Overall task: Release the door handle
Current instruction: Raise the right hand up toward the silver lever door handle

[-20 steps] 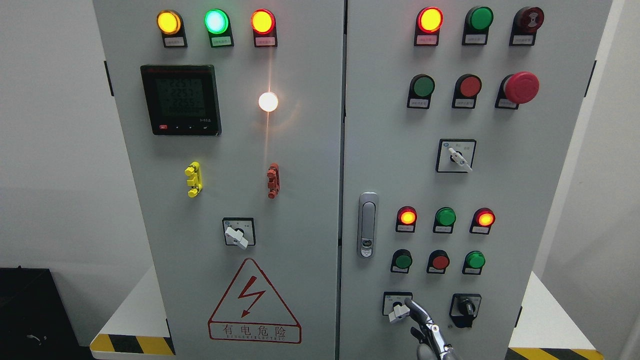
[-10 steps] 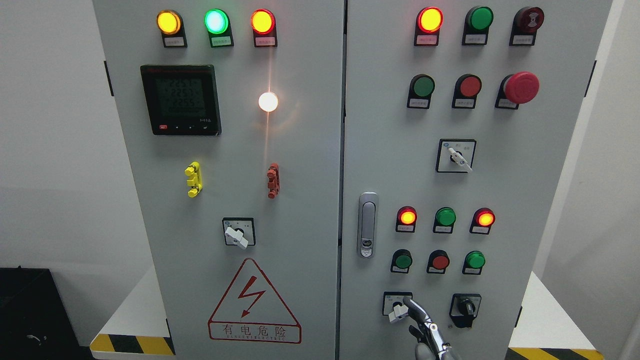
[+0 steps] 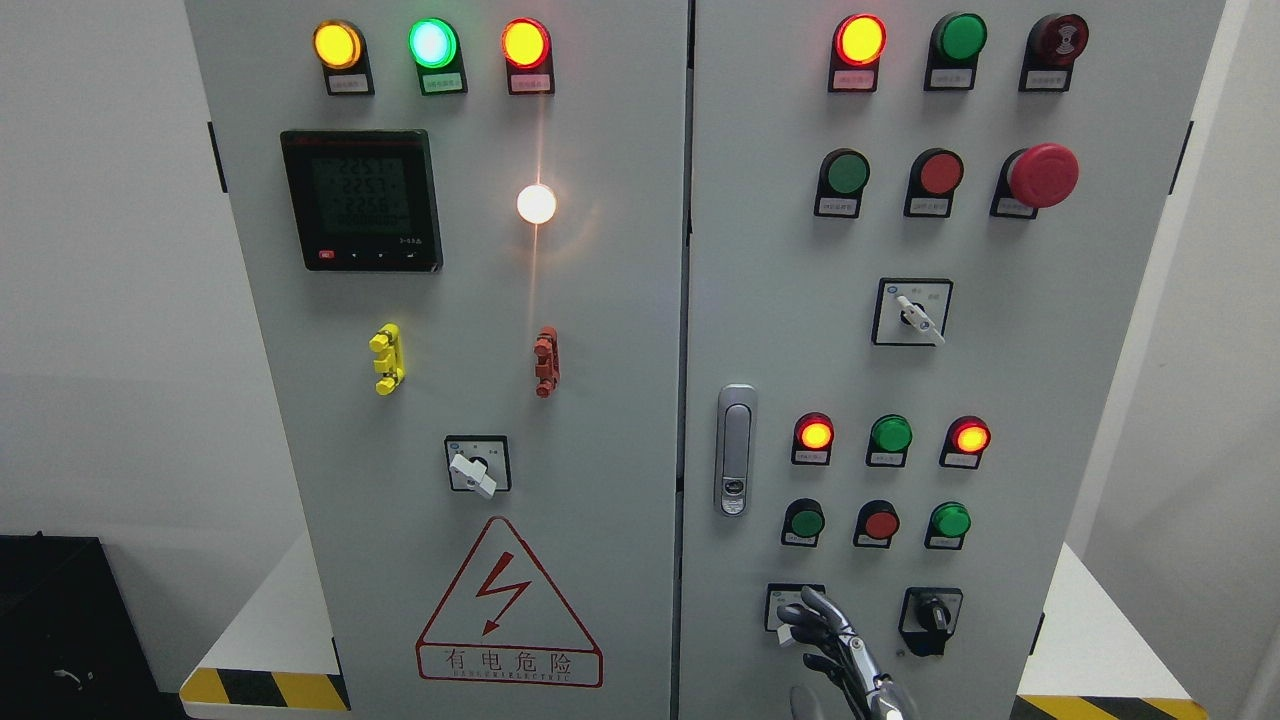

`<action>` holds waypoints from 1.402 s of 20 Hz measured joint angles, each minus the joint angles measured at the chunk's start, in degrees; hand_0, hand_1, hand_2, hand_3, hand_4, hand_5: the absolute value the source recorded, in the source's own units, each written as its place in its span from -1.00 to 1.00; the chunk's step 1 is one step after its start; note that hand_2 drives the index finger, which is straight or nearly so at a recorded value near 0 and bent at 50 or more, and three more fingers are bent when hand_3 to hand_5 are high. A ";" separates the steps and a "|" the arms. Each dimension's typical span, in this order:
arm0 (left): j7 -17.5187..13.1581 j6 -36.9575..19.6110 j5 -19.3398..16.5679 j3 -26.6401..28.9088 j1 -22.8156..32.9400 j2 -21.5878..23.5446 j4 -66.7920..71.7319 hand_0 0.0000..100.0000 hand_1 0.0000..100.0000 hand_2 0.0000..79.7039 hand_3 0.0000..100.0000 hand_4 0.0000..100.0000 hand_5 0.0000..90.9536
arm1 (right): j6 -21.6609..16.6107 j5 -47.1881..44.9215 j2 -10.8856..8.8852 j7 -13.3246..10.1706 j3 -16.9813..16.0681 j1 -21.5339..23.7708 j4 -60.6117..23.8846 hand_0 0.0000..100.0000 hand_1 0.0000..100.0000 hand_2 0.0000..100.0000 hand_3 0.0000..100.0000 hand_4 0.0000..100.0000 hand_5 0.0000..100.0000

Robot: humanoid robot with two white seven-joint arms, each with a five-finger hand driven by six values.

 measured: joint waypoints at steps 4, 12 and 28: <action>0.00 0.00 0.00 0.00 0.00 0.00 0.00 -0.76 0.11 -1.00 -1.00 -1.00 -1.00 | -1.62 9.88 0.01 -0.05 0.04 -0.70 0.01 0.01 -0.47 -1.00 0.83 0.85 0.89; 0.00 0.00 0.00 0.00 0.00 0.00 0.00 -0.76 0.11 -1.00 -1.00 -1.00 -1.00 | -3.08 32.16 0.02 -0.13 0.60 -3.58 0.16 0.03 -0.46 -1.00 0.84 0.83 0.89; 0.00 0.00 -0.01 0.00 0.00 0.00 0.01 -0.76 0.11 -1.00 -1.00 -1.00 -1.00 | 7.78 56.53 0.21 -4.57 7.29 -10.55 2.64 0.05 -0.60 -1.00 0.82 0.80 0.88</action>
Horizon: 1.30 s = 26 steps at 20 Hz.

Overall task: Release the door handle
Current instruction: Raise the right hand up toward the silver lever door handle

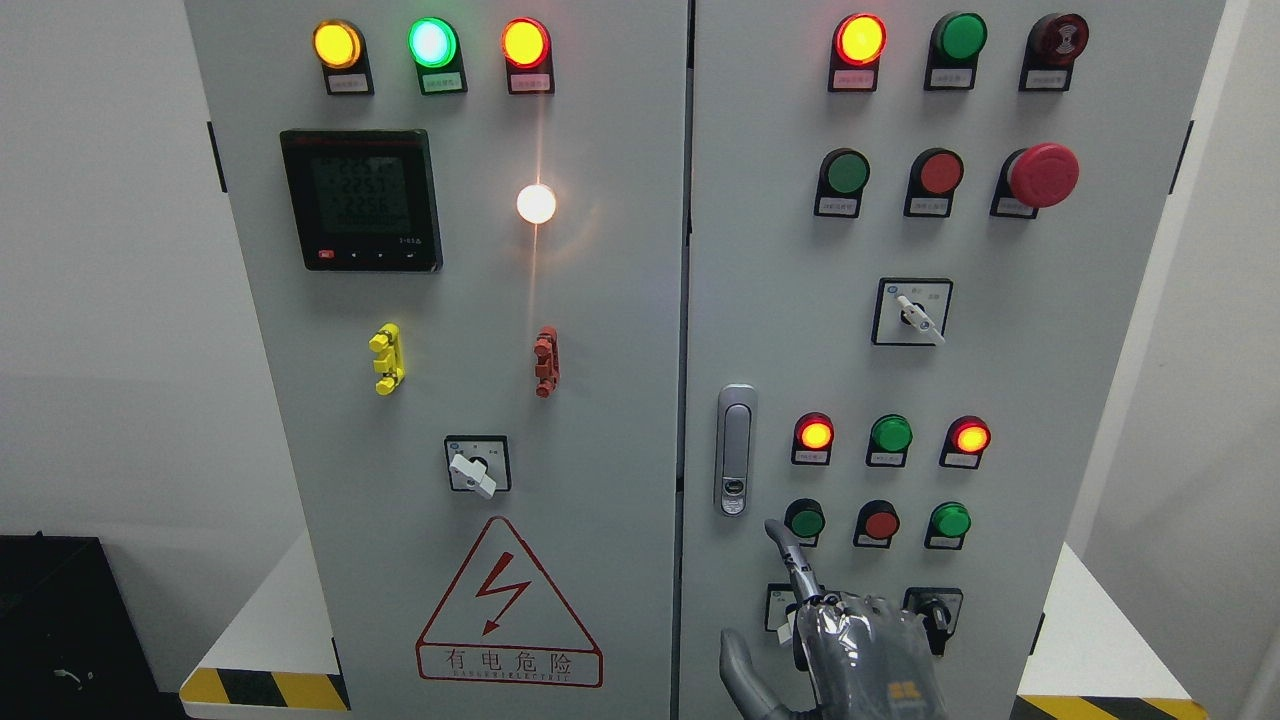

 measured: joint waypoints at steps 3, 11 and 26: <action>0.00 0.00 0.00 0.00 0.00 0.00 0.00 -0.76 0.11 -1.00 -1.00 -1.00 -1.00 | 1.07 2.33 0.02 -0.69 1.56 -0.86 0.99 0.05 -0.61 -1.00 0.81 0.79 0.88; 0.00 0.00 0.01 0.00 0.00 0.00 -0.01 -0.76 0.11 -1.00 -1.00 -1.00 -1.00 | 4.12 6.14 0.06 -2.46 4.82 -3.22 4.35 0.04 -0.64 -1.00 0.82 0.83 0.89; 0.00 0.00 0.01 0.00 0.00 0.00 -0.02 -0.76 0.11 -1.00 -1.00 -1.00 -1.00 | 8.66 8.90 0.09 -3.44 7.35 -5.54 8.74 0.02 -0.65 -1.00 0.83 0.84 0.92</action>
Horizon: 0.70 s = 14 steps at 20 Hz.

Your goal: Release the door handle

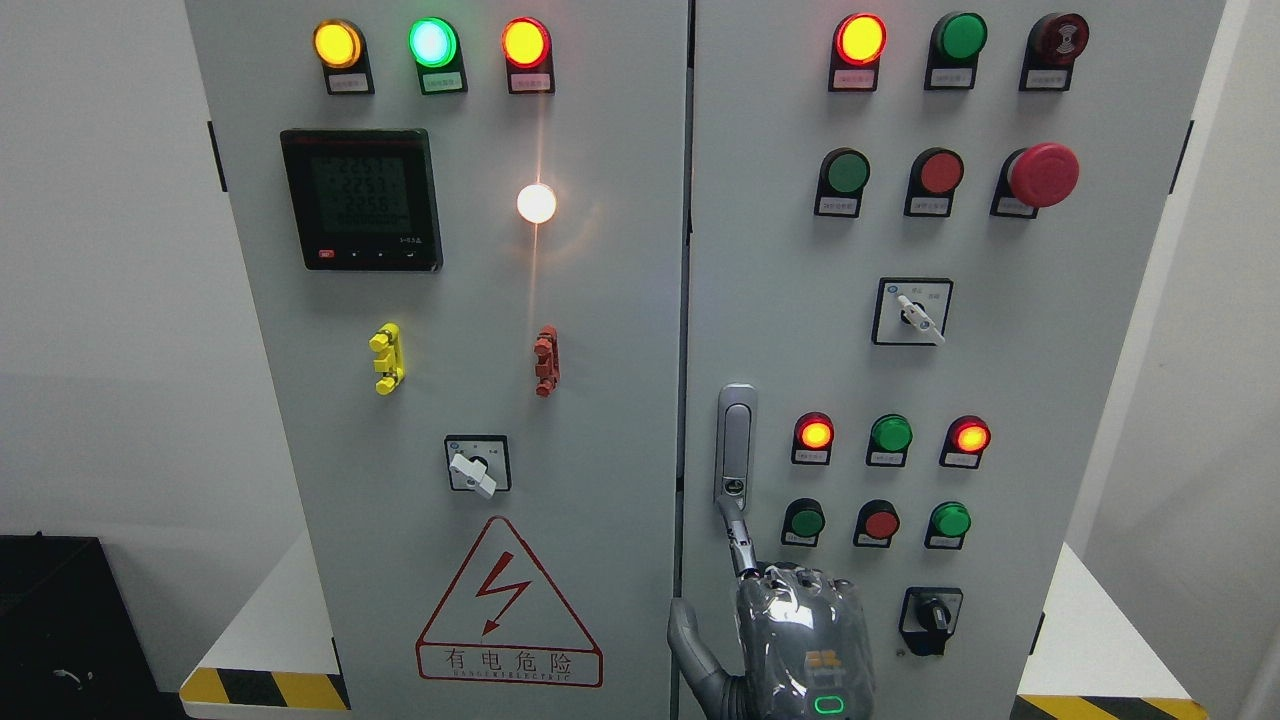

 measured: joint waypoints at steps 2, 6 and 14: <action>0.00 0.00 -0.01 0.00 0.00 0.00 0.00 -0.76 0.11 -1.00 -1.00 -1.00 -1.00 | 0.11 0.07 0.00 -0.01 0.02 -0.59 0.39 0.03 -0.65 -1.00 0.83 0.84 0.92; 0.00 0.00 0.00 0.00 0.00 0.00 0.01 -0.76 0.11 -1.00 -1.00 -1.00 -1.00 | 0.42 0.16 0.00 -0.16 -0.10 -1.69 1.06 0.03 -0.65 -1.00 0.83 0.84 0.92; 0.00 0.00 0.00 0.00 0.00 0.00 0.00 -0.76 0.11 -1.00 -1.00 -1.00 -1.00 | 1.43 0.23 0.01 -0.18 -0.36 -2.33 2.08 0.03 -0.66 -1.00 0.84 0.84 0.92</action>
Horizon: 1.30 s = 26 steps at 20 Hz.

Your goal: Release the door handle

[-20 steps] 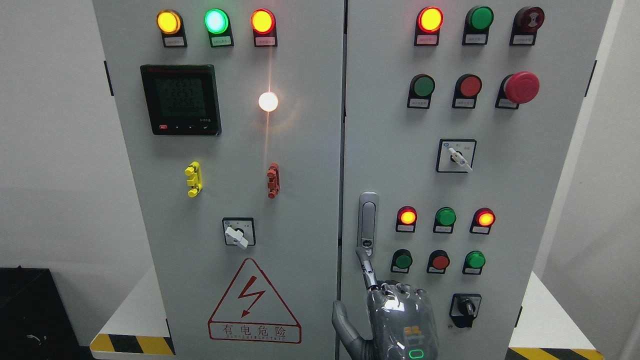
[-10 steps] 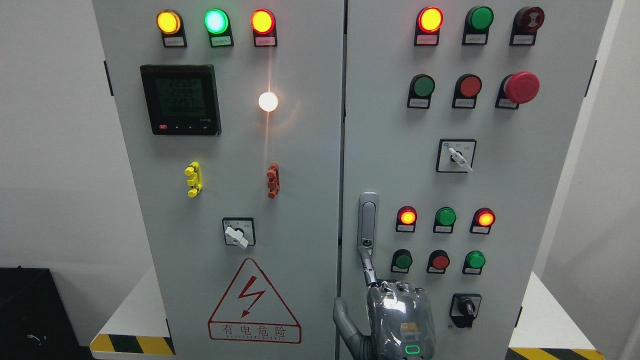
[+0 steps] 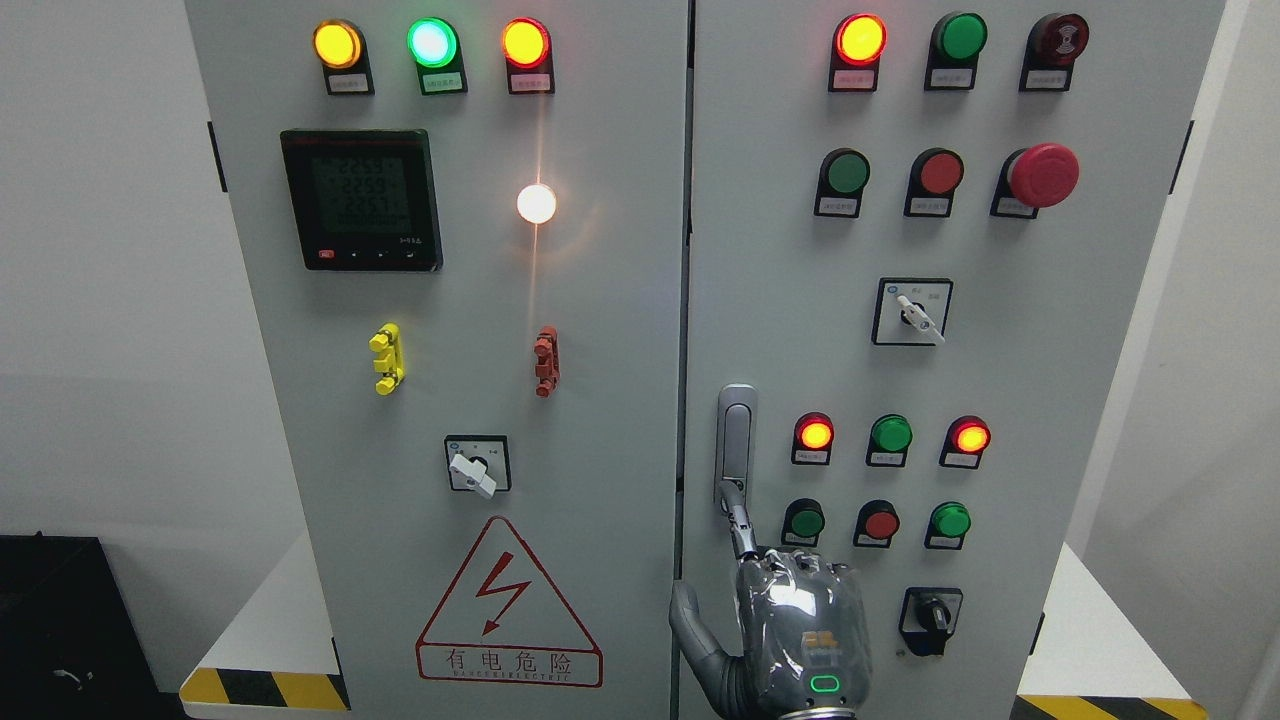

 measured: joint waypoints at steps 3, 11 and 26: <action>0.00 0.00 0.00 0.00 0.00 0.00 0.00 -0.76 0.11 -1.00 -1.00 -1.00 -1.00 | 0.22 0.01 0.00 0.11 -0.08 -0.16 0.37 0.03 -0.66 -1.00 0.84 0.84 0.92; 0.00 0.00 0.00 0.00 0.00 0.00 -0.01 -0.76 0.11 -1.00 -1.00 -1.00 -1.00 | 0.37 0.01 0.00 0.35 -0.27 -0.41 1.05 0.03 -0.66 -1.00 0.84 0.85 0.92; 0.00 0.00 0.02 0.00 0.00 0.00 0.01 -0.76 0.11 -1.00 -1.00 -1.00 -1.00 | 0.38 0.00 0.00 0.40 -0.59 -0.95 1.91 0.03 -0.66 -1.00 0.86 0.85 0.93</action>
